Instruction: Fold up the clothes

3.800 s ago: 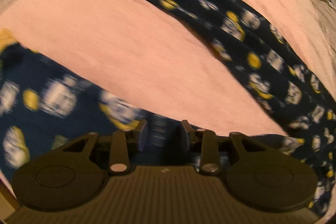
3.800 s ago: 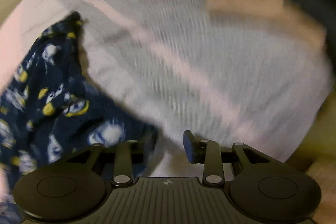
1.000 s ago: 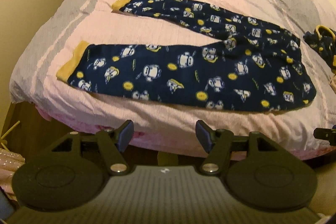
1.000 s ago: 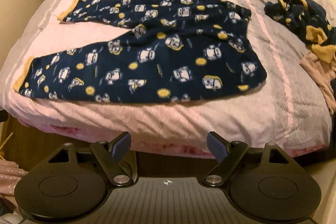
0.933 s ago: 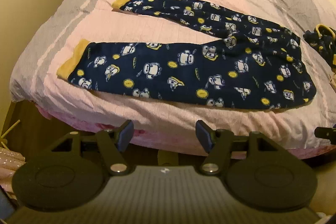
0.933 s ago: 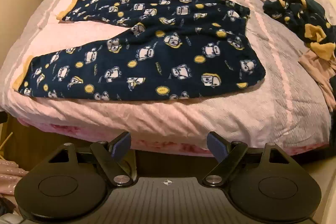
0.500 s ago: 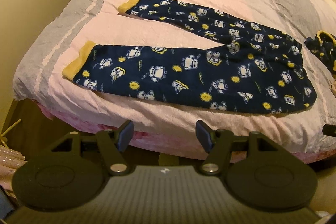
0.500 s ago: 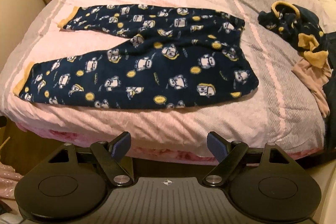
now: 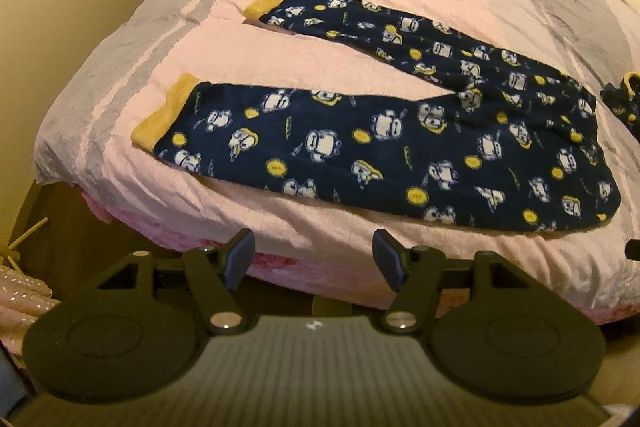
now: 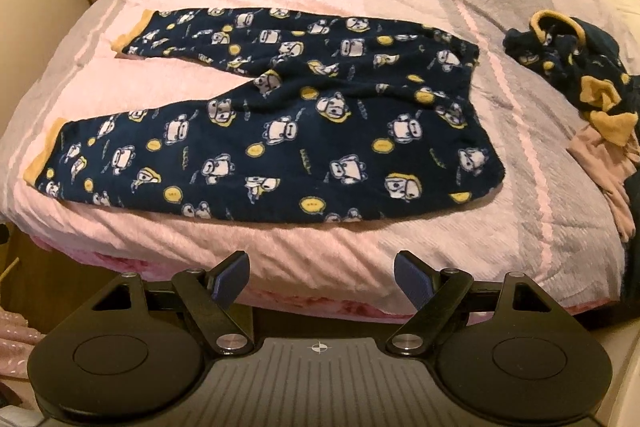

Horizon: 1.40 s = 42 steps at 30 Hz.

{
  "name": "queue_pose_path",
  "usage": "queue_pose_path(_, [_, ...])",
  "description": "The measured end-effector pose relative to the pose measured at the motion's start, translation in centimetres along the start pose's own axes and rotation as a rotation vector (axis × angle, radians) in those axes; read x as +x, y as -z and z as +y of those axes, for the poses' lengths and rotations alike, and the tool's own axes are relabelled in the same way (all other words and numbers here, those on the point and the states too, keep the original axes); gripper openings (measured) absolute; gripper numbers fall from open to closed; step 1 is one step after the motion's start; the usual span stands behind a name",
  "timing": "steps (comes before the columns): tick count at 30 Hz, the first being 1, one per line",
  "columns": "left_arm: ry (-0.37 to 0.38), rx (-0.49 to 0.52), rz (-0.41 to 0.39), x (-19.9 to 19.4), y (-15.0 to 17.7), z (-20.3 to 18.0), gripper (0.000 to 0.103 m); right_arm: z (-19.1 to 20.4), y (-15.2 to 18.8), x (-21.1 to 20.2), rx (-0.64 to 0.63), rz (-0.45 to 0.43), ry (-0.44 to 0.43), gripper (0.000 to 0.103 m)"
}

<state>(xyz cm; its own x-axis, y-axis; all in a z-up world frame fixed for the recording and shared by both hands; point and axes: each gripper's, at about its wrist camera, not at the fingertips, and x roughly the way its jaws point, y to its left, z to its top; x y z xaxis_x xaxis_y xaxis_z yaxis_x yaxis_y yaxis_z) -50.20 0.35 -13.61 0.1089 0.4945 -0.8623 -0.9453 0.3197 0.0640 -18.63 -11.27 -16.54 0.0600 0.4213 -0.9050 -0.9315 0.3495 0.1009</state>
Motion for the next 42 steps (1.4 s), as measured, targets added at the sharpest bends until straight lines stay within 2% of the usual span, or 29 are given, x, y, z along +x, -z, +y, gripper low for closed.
queue_pose_path(3, [0.015, 0.022, -0.023, 1.0, -1.6, 0.2, 0.062, -0.3, -1.2, 1.0, 0.018, 0.0, -0.002, 0.083])
queue_pose_path(5, [0.04, 0.04, -0.05, 1.8, -3.3, 0.4, 0.062, -1.0, -2.4, 1.3, 0.052, -0.054, 0.001, 0.083])
queue_pose_path(10, [0.141, 0.086, -0.166, 5.0, -10.2, 0.0, 0.063, -2.8, -5.5, -0.5, 0.156, -0.403, -0.001, 0.083])
queue_pose_path(11, [0.161, 0.095, -0.19, 5.6, -11.6, -0.1, 0.064, -2.9, -6.3, -0.2, 0.163, -0.416, 0.009, 0.083])
queue_pose_path(13, [0.202, 0.114, -0.237, 6.9, -14.4, -0.3, 0.066, -3.1, -7.7, 1.2, 0.171, -0.389, 0.032, 0.083])
queue_pose_path(19, [0.328, 0.267, -0.312, 12.8, -23.2, -2.3, 0.068, -3.8, -12.0, 5.2, 0.194, -0.307, 0.101, 0.082])
queue_pose_path(24, [0.354, 0.389, -0.223, 19.0, -26.8, -5.6, 0.068, -4.3, -15.5, 8.7, 0.213, -0.238, 0.158, 0.082])
queue_pose_path(26, [0.364, 0.438, -0.185, 21.4, -28.1, -6.9, 0.067, -4.8, -16.6, 11.1, 0.212, -0.175, 0.171, 0.082])
queue_pose_path(30, [0.379, 0.518, -0.117, 26.4, -30.6, -9.5, 0.067, -6.6, -18.9, 15.7, 0.185, -0.103, 0.184, 0.082])
queue_pose_path(36, [0.417, 0.579, -0.081, 33.9, -33.7, -13.4, 0.064, -10.7, -23.5, 22.7, 0.104, -0.063, 0.136, 0.082])
queue_pose_path(37, [0.419, 0.605, -0.082, 35.0, -34.3, -14.2, 0.063, -11.5, -24.4, 23.8, 0.08, -0.063, 0.119, 0.08])
queue_pose_path(39, [0.424, 0.67, -0.096, 37.2, -35.6, -15.9, 0.063, -13.3, -26.7, 26.0, 0.032, -0.068, 0.084, 0.064])
queue_pose_path(42, [0.447, 0.755, -0.109, 40.2, -37.2, -18.1, 0.061, -15.8, -30.0, 28.8, -0.033, -0.078, 0.043, 0.062])
